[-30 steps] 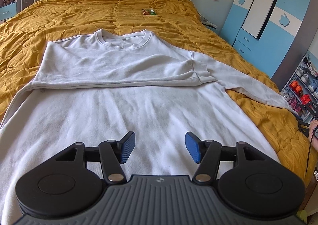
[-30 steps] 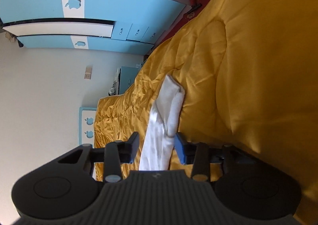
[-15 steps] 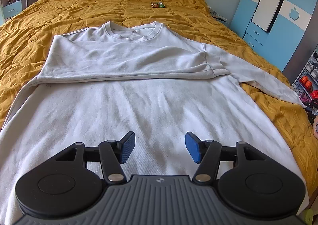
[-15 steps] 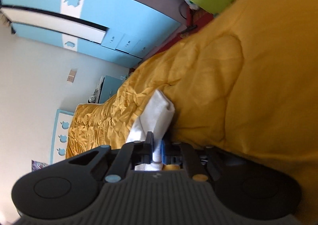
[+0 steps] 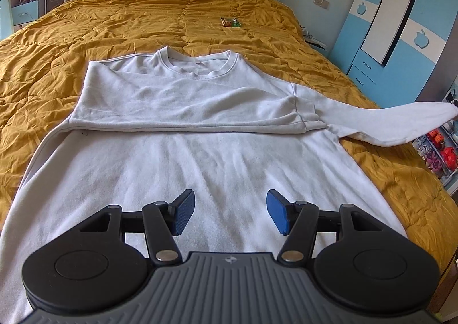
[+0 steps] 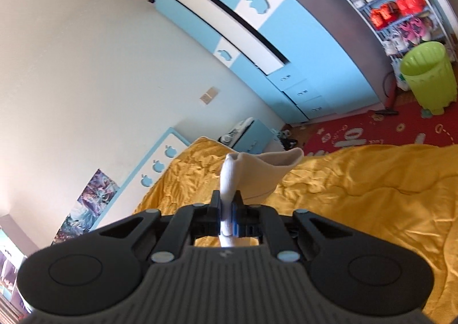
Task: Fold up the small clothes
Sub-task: 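Lift the sleeve over the shirt body and release it with the right tool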
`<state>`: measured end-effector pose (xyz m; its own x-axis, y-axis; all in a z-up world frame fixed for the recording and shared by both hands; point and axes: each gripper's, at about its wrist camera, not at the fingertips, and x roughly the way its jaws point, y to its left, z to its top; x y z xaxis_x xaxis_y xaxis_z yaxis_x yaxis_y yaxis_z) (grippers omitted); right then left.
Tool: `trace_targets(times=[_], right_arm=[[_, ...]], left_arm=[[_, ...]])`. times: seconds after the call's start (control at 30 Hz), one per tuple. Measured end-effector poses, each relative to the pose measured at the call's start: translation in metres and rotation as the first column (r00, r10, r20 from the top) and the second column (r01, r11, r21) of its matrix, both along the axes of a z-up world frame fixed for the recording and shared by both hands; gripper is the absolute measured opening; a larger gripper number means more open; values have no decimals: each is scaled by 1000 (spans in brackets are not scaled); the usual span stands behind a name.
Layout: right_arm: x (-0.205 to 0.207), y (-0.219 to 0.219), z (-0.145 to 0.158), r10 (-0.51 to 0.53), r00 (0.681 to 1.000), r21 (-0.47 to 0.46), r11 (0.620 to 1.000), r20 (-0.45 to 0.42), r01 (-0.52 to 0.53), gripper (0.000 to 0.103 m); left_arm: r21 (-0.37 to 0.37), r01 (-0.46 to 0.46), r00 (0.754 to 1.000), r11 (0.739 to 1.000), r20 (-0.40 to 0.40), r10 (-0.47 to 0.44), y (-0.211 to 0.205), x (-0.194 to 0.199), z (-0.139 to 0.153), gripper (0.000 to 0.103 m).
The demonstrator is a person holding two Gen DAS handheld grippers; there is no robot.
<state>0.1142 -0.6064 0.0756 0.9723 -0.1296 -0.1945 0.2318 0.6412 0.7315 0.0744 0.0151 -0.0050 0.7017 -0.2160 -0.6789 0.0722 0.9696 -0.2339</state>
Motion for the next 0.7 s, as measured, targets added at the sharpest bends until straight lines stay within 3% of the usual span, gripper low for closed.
trace_targets(times=[0.27, 0.4, 0.57, 0.7], right_arm=[[5, 75, 90, 122, 985, -51, 992, 126, -116, 2], [19, 140, 128, 185, 977, -194, 967, 106, -163, 2], [43, 223, 154, 280, 956, -276, 929, 85, -247, 2], [63, 304, 162, 278, 960, -396, 880, -12, -260, 2]], left_arm=[[5, -85, 995, 996, 46, 84, 35, -20, 16, 68], [17, -109, 988, 994, 109, 106, 56, -30, 27, 68], [39, -164, 984, 986, 75, 161, 80, -28, 30, 68], [76, -237, 971, 969, 42, 234, 101, -29, 29, 68]])
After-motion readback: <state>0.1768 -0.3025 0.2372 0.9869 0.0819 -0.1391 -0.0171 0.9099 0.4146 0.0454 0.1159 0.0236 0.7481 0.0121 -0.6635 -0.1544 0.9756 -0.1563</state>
